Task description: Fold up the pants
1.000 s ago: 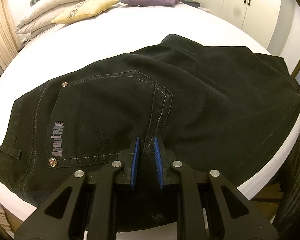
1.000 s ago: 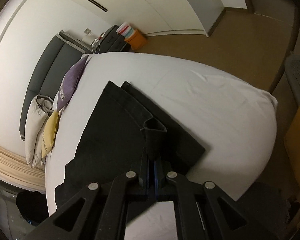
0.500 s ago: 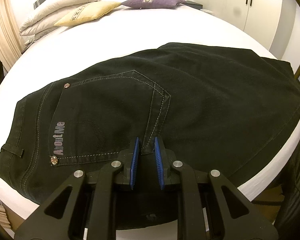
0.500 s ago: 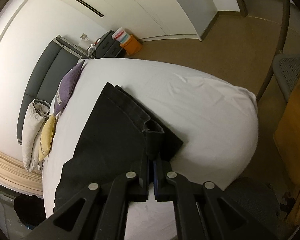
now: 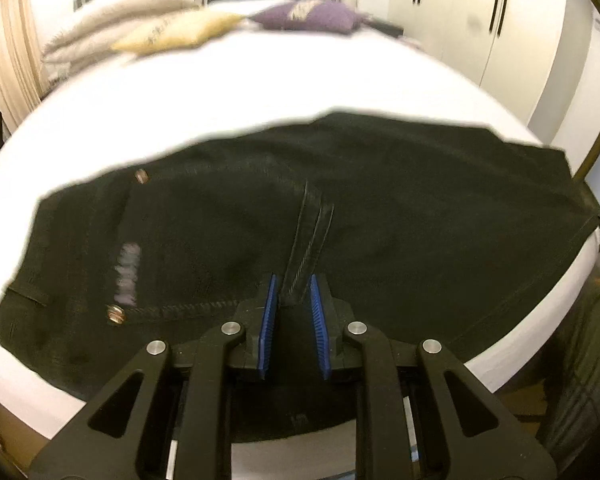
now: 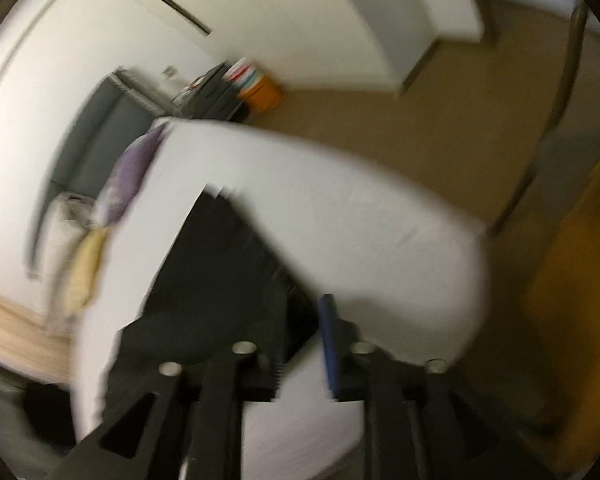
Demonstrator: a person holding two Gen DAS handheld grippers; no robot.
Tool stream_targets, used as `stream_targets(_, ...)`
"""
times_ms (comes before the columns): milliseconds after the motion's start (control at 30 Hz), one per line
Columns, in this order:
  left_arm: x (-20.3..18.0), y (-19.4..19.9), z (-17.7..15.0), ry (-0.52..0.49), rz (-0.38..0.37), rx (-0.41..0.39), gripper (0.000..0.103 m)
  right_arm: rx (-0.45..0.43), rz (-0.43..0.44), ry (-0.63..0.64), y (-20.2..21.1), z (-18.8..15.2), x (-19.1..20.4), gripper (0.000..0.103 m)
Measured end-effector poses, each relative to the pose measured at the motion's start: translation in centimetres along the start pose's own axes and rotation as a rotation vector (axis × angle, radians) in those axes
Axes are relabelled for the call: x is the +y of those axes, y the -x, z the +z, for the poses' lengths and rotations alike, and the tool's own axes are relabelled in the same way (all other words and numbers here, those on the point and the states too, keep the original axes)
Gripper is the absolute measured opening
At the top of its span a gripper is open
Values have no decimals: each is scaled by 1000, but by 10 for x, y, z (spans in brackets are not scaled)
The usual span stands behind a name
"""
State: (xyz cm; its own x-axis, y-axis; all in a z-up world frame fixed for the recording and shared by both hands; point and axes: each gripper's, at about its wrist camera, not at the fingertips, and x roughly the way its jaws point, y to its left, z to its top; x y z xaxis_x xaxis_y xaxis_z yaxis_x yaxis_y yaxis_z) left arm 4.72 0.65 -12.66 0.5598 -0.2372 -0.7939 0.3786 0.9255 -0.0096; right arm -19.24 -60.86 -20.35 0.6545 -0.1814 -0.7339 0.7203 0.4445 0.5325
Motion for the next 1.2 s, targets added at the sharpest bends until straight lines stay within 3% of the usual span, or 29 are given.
stream_targets(67,-1,10,7,-4,-7,-41,24,-35,-25,-2,16,12,7,26)
stream_targets(100,-1,12,11,-2,-17,-51,38,-61,-15,25,24,17,18,26)
stream_targets(133,-2,11,16,-1,-35,-63,62,-79,9,73,30,18,33,26)
stream_targets(167,-3,10,18,-2,-42,-71,69,-77,55,128,31,16,52,26)
stream_targets(267,-12,-4,24,-30,-54,-63,70,29,235,216,11,-6,101,28)
stream_targets(333,-20,-25,23,-48,-65,-5,70,128,302,241,-14,-24,120,29)
stream_targets(400,-21,-45,13,-63,-57,67,71,222,299,253,-46,-43,126,29)
stream_targets(433,-20,-44,10,-66,-59,38,71,275,258,233,-63,-50,119,29)
stream_targets(500,-16,-40,4,-66,-58,17,73,316,235,154,-78,-54,93,7)
stream_targets(533,-12,-38,3,-58,-62,12,74,313,248,116,-79,-52,80,0)
stream_targets(600,-4,-35,3,-42,-55,14,74,282,258,60,-72,-42,53,0)
stream_targets(733,17,-16,6,11,-27,-25,74,176,114,19,-43,-12,16,0)
stream_targets(833,48,-1,14,75,10,-73,74,131,57,74,-24,-2,28,8)
stream_targets(900,67,-2,27,112,14,-82,74,138,132,138,-24,-2,66,9)
stream_targets(1000,87,-12,46,133,26,-75,74,246,327,295,-46,-20,160,27)
stream_targets(1067,92,-21,56,121,29,-66,74,362,448,410,-71,-50,233,38)
stream_targets(1133,96,-40,59,124,44,-22,74,493,550,511,-102,-93,302,39)
stream_targets(1200,102,-55,54,146,56,32,74,583,567,566,-133,-137,354,39)
